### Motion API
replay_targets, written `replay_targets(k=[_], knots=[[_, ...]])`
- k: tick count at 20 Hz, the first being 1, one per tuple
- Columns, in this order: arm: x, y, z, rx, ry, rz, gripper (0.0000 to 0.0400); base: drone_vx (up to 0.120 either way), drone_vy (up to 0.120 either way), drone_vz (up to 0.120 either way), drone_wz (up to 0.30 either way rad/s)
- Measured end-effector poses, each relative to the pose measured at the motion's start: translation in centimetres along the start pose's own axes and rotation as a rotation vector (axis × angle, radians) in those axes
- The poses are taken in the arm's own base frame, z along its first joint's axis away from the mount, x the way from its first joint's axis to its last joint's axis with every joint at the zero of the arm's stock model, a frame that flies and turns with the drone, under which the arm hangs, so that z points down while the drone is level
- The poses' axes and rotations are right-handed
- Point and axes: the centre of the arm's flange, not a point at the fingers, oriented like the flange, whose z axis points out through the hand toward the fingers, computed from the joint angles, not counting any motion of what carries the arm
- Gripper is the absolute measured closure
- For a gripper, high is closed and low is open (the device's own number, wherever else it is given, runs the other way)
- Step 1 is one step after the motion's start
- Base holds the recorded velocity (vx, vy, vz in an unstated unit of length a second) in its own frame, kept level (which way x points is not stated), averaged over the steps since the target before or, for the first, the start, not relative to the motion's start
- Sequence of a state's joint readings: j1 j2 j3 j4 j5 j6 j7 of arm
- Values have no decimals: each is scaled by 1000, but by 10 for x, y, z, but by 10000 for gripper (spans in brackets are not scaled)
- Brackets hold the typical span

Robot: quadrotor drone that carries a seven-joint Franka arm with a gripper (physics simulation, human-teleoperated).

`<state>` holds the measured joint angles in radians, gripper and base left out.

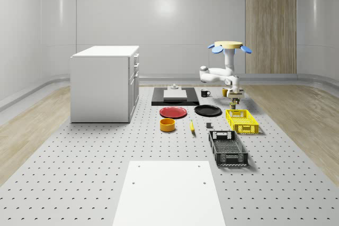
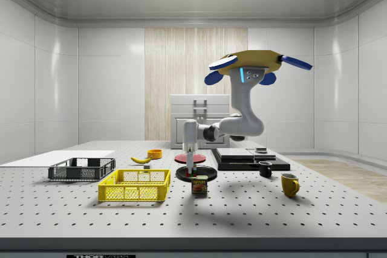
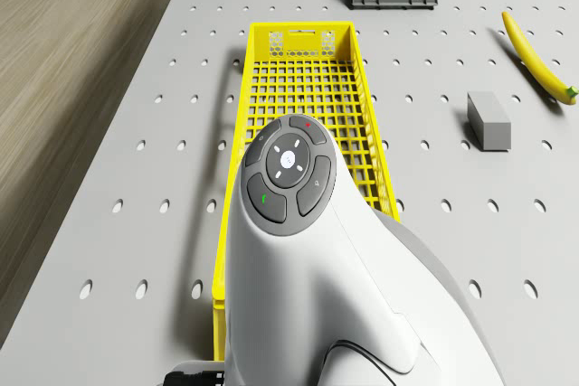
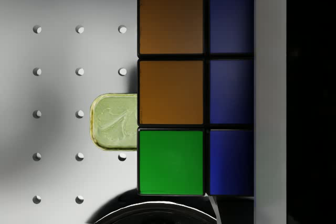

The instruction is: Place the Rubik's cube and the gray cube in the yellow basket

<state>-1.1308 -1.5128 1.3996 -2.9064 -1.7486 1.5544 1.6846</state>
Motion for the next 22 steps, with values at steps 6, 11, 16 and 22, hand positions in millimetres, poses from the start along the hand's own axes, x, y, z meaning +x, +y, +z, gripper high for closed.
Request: replay_targets(k=[6, 11, 16, 22], knots=[[0, 0, 0, 0, 0, 0, 75, 120, -13, 0, 0], [0, 0, 0, 0, 0, 0, 75, 120, 0, 0, 0], [0, 0, 0, 0, 0, 0, 75, 120, 0, 0, 0], [0, 0, 0, 0, 0, 0, 75, 120, 0, 0, 0]])
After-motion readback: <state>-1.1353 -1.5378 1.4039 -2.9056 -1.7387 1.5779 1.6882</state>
